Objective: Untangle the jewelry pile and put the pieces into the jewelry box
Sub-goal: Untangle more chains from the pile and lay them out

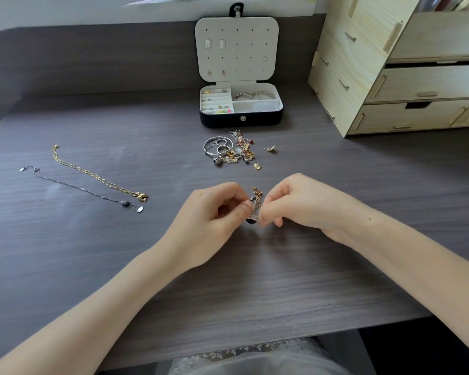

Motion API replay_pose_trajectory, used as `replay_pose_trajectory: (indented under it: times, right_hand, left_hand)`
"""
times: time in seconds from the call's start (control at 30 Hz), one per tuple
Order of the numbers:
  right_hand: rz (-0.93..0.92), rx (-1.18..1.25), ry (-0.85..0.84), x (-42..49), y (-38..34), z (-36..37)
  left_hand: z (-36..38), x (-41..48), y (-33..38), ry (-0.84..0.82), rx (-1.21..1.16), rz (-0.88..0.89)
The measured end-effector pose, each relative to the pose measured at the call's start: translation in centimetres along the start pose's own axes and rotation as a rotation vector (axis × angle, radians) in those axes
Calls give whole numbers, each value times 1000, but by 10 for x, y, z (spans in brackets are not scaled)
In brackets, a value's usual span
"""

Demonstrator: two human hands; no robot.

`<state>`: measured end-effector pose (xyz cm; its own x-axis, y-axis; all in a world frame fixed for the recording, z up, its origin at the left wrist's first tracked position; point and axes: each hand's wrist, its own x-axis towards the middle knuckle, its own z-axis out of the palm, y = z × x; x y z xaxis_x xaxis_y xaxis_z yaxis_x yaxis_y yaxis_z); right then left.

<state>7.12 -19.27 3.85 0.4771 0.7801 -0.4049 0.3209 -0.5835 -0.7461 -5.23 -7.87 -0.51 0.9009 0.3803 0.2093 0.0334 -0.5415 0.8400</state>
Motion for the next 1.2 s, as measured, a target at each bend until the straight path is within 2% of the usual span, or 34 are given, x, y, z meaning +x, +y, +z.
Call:
replay_pose_trajectory:
  times: [0.47, 0.93, 1.2]
  right_hand:
    - [-11, -11, 20, 1, 1, 0]
    - [-62, 83, 63, 7, 6, -4]
    - [-78, 43, 23, 6, 7, -4]
  left_hand:
    - [2, 0, 1, 21, 11, -73]
    - [0, -2, 3, -57, 169, -52]
    - [-1, 0, 0, -26, -26, -135]
